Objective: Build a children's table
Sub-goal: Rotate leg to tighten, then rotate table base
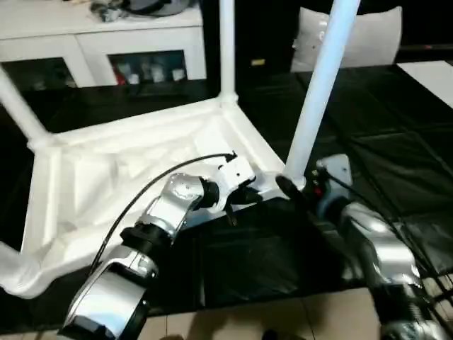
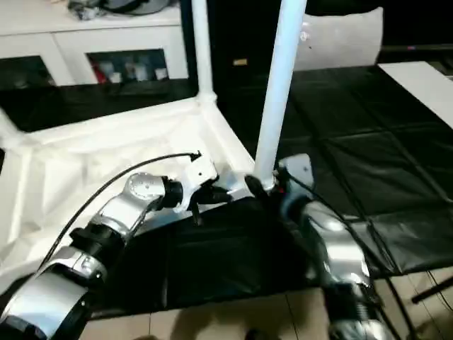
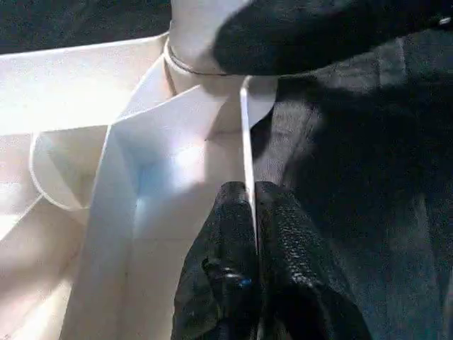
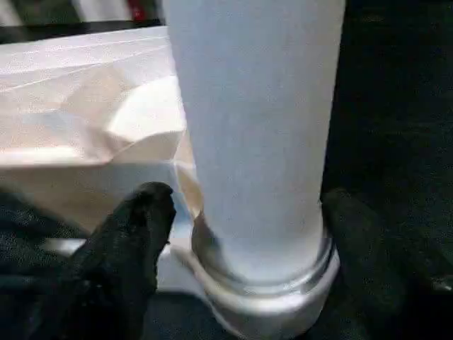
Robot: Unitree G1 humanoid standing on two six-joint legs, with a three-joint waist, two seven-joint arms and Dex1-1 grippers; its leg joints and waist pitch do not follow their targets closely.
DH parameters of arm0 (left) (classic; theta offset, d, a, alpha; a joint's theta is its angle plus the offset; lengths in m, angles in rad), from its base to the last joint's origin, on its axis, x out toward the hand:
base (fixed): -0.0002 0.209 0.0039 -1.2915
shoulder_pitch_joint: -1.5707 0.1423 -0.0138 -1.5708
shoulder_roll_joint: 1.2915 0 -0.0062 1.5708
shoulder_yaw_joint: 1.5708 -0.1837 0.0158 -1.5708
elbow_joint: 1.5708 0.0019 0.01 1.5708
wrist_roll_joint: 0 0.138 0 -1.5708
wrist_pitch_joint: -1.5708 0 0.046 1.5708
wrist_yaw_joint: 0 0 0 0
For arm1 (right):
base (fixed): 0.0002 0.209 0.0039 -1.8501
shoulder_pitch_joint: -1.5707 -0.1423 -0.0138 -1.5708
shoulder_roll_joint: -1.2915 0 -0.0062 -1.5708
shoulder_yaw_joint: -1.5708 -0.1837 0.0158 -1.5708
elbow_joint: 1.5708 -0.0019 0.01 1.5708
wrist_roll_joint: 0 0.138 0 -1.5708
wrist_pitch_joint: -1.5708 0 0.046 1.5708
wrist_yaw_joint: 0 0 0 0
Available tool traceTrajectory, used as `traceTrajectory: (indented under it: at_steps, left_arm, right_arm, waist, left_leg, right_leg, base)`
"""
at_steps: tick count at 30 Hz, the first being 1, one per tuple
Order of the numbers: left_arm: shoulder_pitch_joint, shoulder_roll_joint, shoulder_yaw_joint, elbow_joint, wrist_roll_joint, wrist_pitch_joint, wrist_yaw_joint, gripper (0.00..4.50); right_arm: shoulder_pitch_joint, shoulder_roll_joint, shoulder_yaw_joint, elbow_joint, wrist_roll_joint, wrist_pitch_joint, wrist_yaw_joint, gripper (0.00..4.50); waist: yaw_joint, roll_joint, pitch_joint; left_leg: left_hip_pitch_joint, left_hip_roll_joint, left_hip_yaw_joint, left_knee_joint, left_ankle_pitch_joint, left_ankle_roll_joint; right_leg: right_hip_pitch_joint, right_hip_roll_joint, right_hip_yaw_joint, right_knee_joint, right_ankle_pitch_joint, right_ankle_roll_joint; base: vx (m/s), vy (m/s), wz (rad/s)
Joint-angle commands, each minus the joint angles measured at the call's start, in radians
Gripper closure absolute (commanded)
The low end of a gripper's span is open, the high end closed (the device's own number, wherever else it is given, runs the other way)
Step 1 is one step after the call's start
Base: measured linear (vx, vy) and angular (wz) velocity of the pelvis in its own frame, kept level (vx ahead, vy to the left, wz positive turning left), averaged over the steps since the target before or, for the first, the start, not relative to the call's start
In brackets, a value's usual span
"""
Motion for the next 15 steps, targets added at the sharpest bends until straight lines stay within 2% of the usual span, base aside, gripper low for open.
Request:
traceTrajectory:
  at_steps: [1, 3, 4, 5, 6, 7, 8, 9, 10, 11, 13, 15]
  left_arm:
    - [-0.02, -0.004, 0.048, -0.047, -0.057, -0.059, -0.018, 4.5]
    - [-0.009, 0.001, 0.049, -0.065, -0.077, -0.043, -0.048, 4.07]
    - [0.003, 0.005, 0.05, -0.088, -0.092, -0.031, -0.065, 3.96]
    - [0.011, 0.008, 0.05, -0.104, -0.099, -0.024, -0.072, 3.93]
    - [0.02, 0.013, 0.049, -0.122, -0.105, -0.016, -0.083, 3.93]
    - [0.028, 0.021, 0.046, -0.137, -0.106, -0.012, -0.093, 3.69]
    - [0.038, 0.029, 0.044, -0.153, -0.103, -0.007, -0.091, 3.69]
    - [0.056, 0.043, 0.041, -0.177, -0.096, -0.004, -0.089, 3.69]
    - [0.07, 0.055, 0.038, -0.196, -0.091, 0.0, -0.092, 3.6]
    - [0.081, 0.065, 0.036, -0.21, -0.086, 0.002, -0.095, 3.46]
    - [0.112, 0.092, 0.043, -0.261, -0.093, 0.047, -0.111, 3.37]
    - [0.125, 0.104, 0.047, -0.287, -0.102, 0.065, -0.121, 3.21]
  right_arm:
    - [0.035, -0.032, 0.018, -0.091, 0.035, 0.038, 0.076, 0.33]
    - [0.065, -0.068, 0.018, -0.148, 0.055, 0.064, 0.117, 0.04]
    - [0.083, -0.091, 0.019, -0.189, 0.076, 0.082, 0.147, 0.02]
    - [0.094, -0.103, 0.02, -0.212, 0.089, 0.092, 0.164, 0.0]
    - [0.105, -0.121, 0.023, -0.239, 0.1, 0.102, 0.183, 0.0]
    - [0.113, -0.135, 0.027, -0.258, 0.105, 0.106, 0.196, 0.0]
    - [0.121, -0.149, 0.031, -0.278, 0.111, 0.114, 0.209, 0.0]
    - [0.134, -0.172, 0.037, -0.313, 0.121, 0.13, 0.228, 0.0]
    - [0.142, -0.183, 0.041, -0.338, 0.132, 0.145, 0.239, 0.0]
    - [0.147, -0.191, 0.043, -0.359, 0.141, 0.158, 0.247, 0.0]
    - [0.149, -0.193, 0.047, -0.384, 0.154, 0.168, 0.256, 0.0]
    - [0.147, -0.191, 0.047, -0.389, 0.158, 0.169, 0.256, 0.0]
  waist:
    - [0.007, -0.015, -0.08]
    - [0.009, -0.018, -0.078]
    - [0.008, -0.023, -0.077]
    - [0.012, -0.021, -0.078]
    - [0.011, -0.023, -0.078]
    - [0.013, -0.023, -0.076]
    - [0.011, -0.03, -0.069]
    - [0.01, -0.033, -0.066]
    - [0.009, -0.033, -0.065]
    - [0.002, -0.033, -0.063]
    - [-0.002, -0.027, -0.066]
    - [-0.013, -0.024, -0.064]
  left_leg:
    - [-0.003, 0.004, 0.014, -0.055, -0.078, 0.13]
    - [-0.001, 0.0, 0.016, -0.056, -0.104, 0.116]
    - [-0.003, -0.001, 0.017, -0.057, -0.107, 0.115]
    - [-0.004, 0.0, 0.015, -0.057, -0.109, 0.112]
    - [-0.003, 0.002, 0.016, -0.059, -0.114, 0.111]
    - [0.001, 0.003, 0.017, -0.058, -0.128, 0.107]
    - [-0.002, -0.002, 0.018, -0.06, -0.15, 0.102]
    - [0.002, -0.008, 0.021, -0.059, -0.168, 0.094]
    - [0.004, -0.01, 0.021, -0.058, -0.175, 0.091]
    - [0.01, -0.018, 0.023, -0.054, -0.193, 0.089]
    - [0.009, -0.017, 0.019, -0.056, -0.193, 0.082]
    - [0.013, -0.016, 0.018, -0.054, -0.218, 0.078]
  right_leg:
    - [0.092, -0.042, 0.061, -0.068, -0.301, -0.078]
    - [0.09, -0.043, 0.06, -0.074, -0.345, -0.059]
    - [0.091, -0.04, 0.06, -0.077, -0.356, -0.05]
    - [0.092, -0.044, 0.061, -0.075, -0.364, -0.049]
    - [0.09, -0.045, 0.061, -0.079, -0.375, -0.049]
    - [0.087, -0.044, 0.061, -0.081, -0.391, -0.045]
    - [0.087, -0.041, 0.058, -0.085, -0.43, -0.03]
    - [0.084, -0.039, 0.056, -0.094, -0.482, 0.001]
    - [0.084, -0.039, 0.055, -0.098, -0.504, 0.016]
    - [0.076, -0.034, 0.048, -0.112, -0.561, 0.058]
    - [0.078, -0.035, 0.045, -0.112, -0.566, 0.068]
    - [0.071, -0.031, 0.037, -0.122, -0.582, 0.078]
  base:
    - [0.0, 0.0, 0.0]
    - [0.0, 0.0, 0.0]
    - [0.0, 0.0, 0.0]
    - [0.0, 0.0, 0.0]
    - [0.0, 0.0, 0.0]
    - [0.0, 0.0, 0.0]
    - [0.0, 0.0, 0.0]
    - [0.0, 0.0, 0.0]
    - [0.0, 0.0, 0.0]
    - [0.0, 0.0, 0.0]
    - [0.0, 0.0, 0.0]
    - [0.0, 0.0, 0.0]
